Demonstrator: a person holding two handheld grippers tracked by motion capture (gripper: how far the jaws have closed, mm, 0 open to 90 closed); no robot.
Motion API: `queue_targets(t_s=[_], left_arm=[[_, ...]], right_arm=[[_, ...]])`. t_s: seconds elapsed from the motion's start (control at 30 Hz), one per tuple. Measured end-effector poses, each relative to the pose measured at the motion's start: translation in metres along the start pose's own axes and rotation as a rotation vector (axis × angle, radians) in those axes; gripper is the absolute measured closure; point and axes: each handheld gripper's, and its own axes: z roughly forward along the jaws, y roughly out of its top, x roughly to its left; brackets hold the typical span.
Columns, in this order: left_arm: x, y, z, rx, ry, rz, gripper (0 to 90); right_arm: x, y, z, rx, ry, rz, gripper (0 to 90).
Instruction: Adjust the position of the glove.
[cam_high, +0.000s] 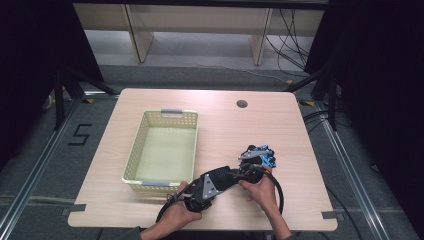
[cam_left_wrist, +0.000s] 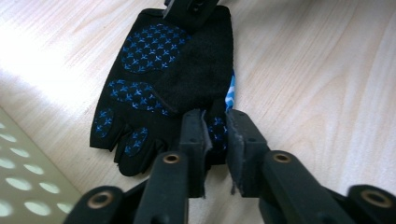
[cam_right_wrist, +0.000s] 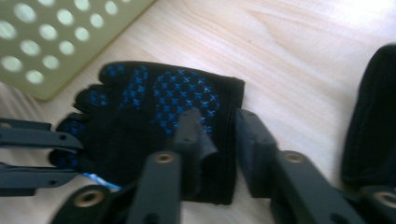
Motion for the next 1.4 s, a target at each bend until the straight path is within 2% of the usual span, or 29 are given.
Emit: queue_targets(t_s=[0.07,0.13,0.2,0.23,0.27,0.4,0.43,0.5,0.53,0.57,0.6,0.63,0.7,0.8,0.83,0.87,0.9,0.93,0.97,1.0,1.1,1.17,1.2,1.23,1.27,1.3,1.33,1.37,1.4], left_arm=[[0.000,0.000,-0.001,-0.003,0.003,0.008,80.1],[0.002,-0.001,-0.002,-0.008,0.004,0.019,81.8],[0.003,-0.001,-0.004,-0.020,0.008,0.024,82.7],[0.003,-0.001,-0.007,-0.023,0.008,0.023,82.9],[0.002,-0.001,-0.007,-0.054,0.017,-0.002,83.0],[0.004,0.001,-0.015,-0.081,0.017,0.020,83.1],[0.003,0.001,-0.017,-0.099,0.004,0.004,83.1],[0.002,0.003,-0.019,-0.108,-0.010,0.016,83.1],[0.000,0.003,-0.021,-0.097,-0.028,0.014,83.0],[-0.005,0.003,-0.020,-0.116,-0.044,0.015,82.9],[-0.009,0.003,-0.020,-0.120,-0.056,0.023,82.9],[-0.012,0.002,-0.020,-0.103,-0.060,0.055,82.9],[-0.022,0.002,-0.020,-0.107,-0.085,0.061,82.9],[-0.030,0.003,-0.019,-0.113,-0.105,0.074,82.9],[-0.032,0.003,-0.019,-0.106,-0.106,0.085,82.9],[-0.033,0.003,-0.018,-0.109,-0.112,0.086,82.8],[-0.032,0.003,-0.018,-0.091,-0.107,0.112,82.7],[-0.033,0.002,-0.017,-0.083,-0.109,0.107,82.6],[-0.034,0.001,-0.013,-0.095,-0.120,0.092,82.5],[-0.035,0.000,-0.011,-0.088,-0.121,0.094,82.4],[-0.033,-0.003,-0.007,-0.060,-0.126,0.113,80.7],[-0.034,-0.002,-0.007,-0.056,-0.137,0.099,79.1],[-0.035,-0.002,-0.007,-0.072,-0.145,0.078,77.9],[-0.035,-0.002,-0.007,-0.071,-0.147,0.085,76.0],[-0.035,-0.003,-0.007,-0.070,-0.150,0.069,73.7],[-0.034,-0.003,-0.007,-0.071,-0.154,0.082,71.8],[-0.035,-0.002,-0.008,-0.068,-0.162,0.075,67.9],[-0.036,-0.002,-0.008,-0.075,-0.171,0.050,63.5],[-0.035,-0.002,-0.010,-0.071,-0.168,0.050,58.0]], right_arm=[[-0.001,-0.002,0.001,-0.022,0.016,0.021,79.5],[0.000,-0.002,-0.002,-0.021,0.014,-0.011,86.6],[0.002,-0.002,-0.005,-0.036,0.004,-0.034,87.1],[0.005,-0.002,-0.008,-0.021,-0.004,-0.023,87.2],[0.006,-0.002,-0.011,-0.045,0.006,-0.047,87.3],[0.013,-0.005,-0.032,-0.109,0.018,-0.064,87.5],[0.016,-0.007,-0.039,-0.128,0.027,-0.052,87.5],[0.021,-0.013,-0.052,-0.160,0.022,-0.050,87.6],[0.023,-0.017,-0.058,-0.159,0.027,-0.047,87.6],[0.027,-0.022,-0.062,-0.159,0.028,-0.030,87.6],[0.026,-0.027,-0.066,-0.142,0.015,-0.059,87.6],[0.027,-0.033,-0.069,-0.141,0.014,-0.064,87.6],[0.029,-0.044,-0.074,-0.144,0.023,-0.036,87.6],[0.028,-0.058,-0.080,-0.127,0.023,-0.021,87.6],[0.026,-0.060,-0.080,-0.135,0.020,-0.032,87.6],[0.028,-0.064,-0.081,-0.121,0.024,0.009,87.6],[0.027,-0.066,-0.080,-0.123,0.030,0.017,87.6],[0.022,-0.069,-0.078,-0.122,0.019,-0.013,87.5],[0.024,-0.070,-0.076,-0.113,0.028,0.035,87.5],[0.020,-0.072,-0.074,-0.106,0.022,0.006,87.5],[0.018,-0.074,-0.066,-0.068,0.009,0.009,86.8],[0.017,-0.074,-0.064,-0.031,-0.014,0.012,85.5],[0.016,-0.075,-0.063,-0.041,-0.004,0.015,84.5],[0.016,-0.075,-0.063,-0.039,-0.015,0.015,83.5],[0.016,-0.076,-0.063,-0.040,-0.022,0.015,82.4],[0.017,-0.077,-0.060,-0.074,-0.015,0.022,81.4],[0.017,-0.077,-0.059,-0.082,-0.018,0.029,79.5],[0.018,-0.076,-0.060,-0.073,-0.024,0.032,77.8],[0.018,-0.075,-0.064,-0.035,-0.023,0.029,74.6]])
